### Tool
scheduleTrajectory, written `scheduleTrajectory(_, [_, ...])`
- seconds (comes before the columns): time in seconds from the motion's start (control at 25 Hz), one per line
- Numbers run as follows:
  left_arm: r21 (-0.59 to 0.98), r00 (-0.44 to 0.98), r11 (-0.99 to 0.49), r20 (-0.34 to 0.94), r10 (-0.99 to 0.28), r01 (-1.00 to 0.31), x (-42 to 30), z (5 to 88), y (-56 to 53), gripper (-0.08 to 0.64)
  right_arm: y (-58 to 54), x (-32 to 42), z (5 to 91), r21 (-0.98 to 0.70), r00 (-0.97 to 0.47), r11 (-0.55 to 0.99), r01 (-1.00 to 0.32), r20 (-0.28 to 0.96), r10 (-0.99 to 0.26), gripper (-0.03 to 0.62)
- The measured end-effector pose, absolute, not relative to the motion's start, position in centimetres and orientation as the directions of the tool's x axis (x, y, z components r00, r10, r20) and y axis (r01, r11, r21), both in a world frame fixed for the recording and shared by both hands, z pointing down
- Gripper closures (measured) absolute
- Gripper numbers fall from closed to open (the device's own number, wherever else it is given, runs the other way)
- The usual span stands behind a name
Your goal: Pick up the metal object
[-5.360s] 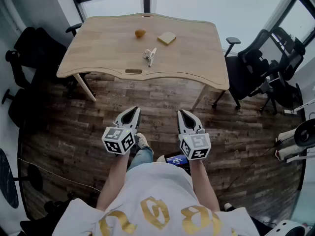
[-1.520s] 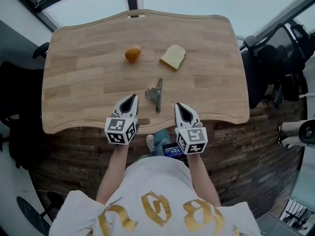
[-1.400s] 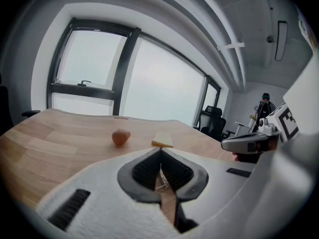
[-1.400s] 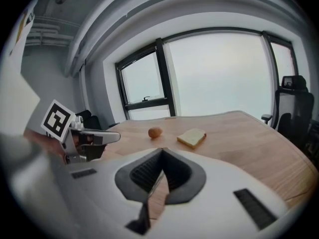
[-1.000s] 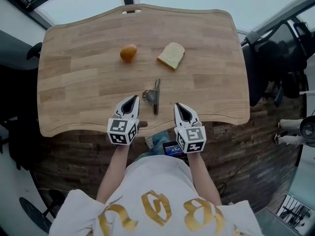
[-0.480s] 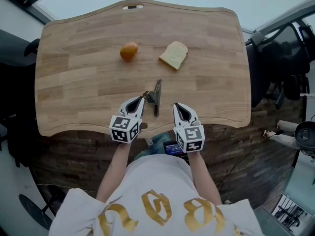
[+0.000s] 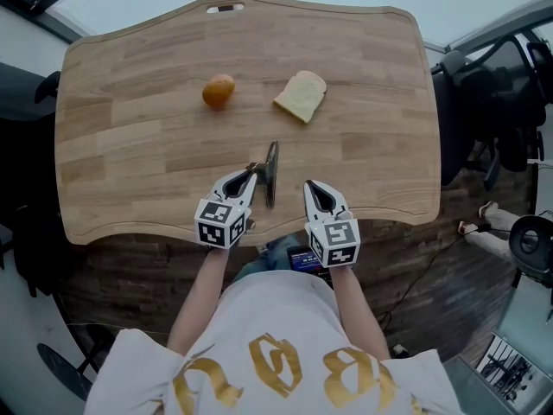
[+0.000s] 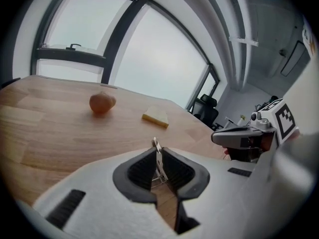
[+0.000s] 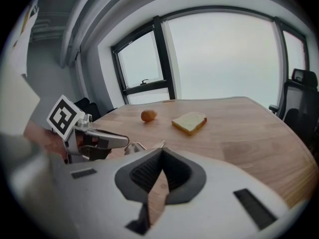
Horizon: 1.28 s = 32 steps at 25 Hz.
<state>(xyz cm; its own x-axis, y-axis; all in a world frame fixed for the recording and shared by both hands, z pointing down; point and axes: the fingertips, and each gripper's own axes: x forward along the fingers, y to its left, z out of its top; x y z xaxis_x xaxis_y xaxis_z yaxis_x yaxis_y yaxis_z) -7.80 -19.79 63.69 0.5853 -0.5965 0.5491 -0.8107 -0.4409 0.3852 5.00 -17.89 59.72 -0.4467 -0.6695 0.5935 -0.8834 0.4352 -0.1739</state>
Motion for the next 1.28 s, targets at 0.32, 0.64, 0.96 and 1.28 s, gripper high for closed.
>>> scheduleTrajectory(0.32, [0.486, 0.609, -0.375, 0.549, -0.572, -0.79, -7.1, 65.2, -20.2, 0.431, -18.7, 5.9, 60.9, -0.195, -0.449, 0.425, -0.884, 0.613, -0.65, 0.581])
scheduleTrajectory(0.64, [0.54, 0.622, -0.322, 0.586, -0.52, -0.778, -6.4, 67.0, -20.0, 0.492, -19.1, 6.8, 61.5, -0.208, -0.444, 0.411, -0.887, 0.624, -0.643, 0.581])
scheduleTrajectory(0.96, [0.63, 0.653, -0.252, 0.555, -0.515, -0.735, -6.6, 67.1, -20.1, 0.518, -19.0, 7.2, 61.8, -0.214, -0.436, 0.395, -0.893, 0.623, -0.649, 0.581])
scheduleTrajectory(1.28, [0.757, 0.667, -0.109, 0.488, -0.563, -0.645, -7.2, 66.9, -19.9, 0.532, -19.1, 7.5, 61.3, -0.212, -0.432, 0.389, -0.897, 0.614, -0.661, 0.581])
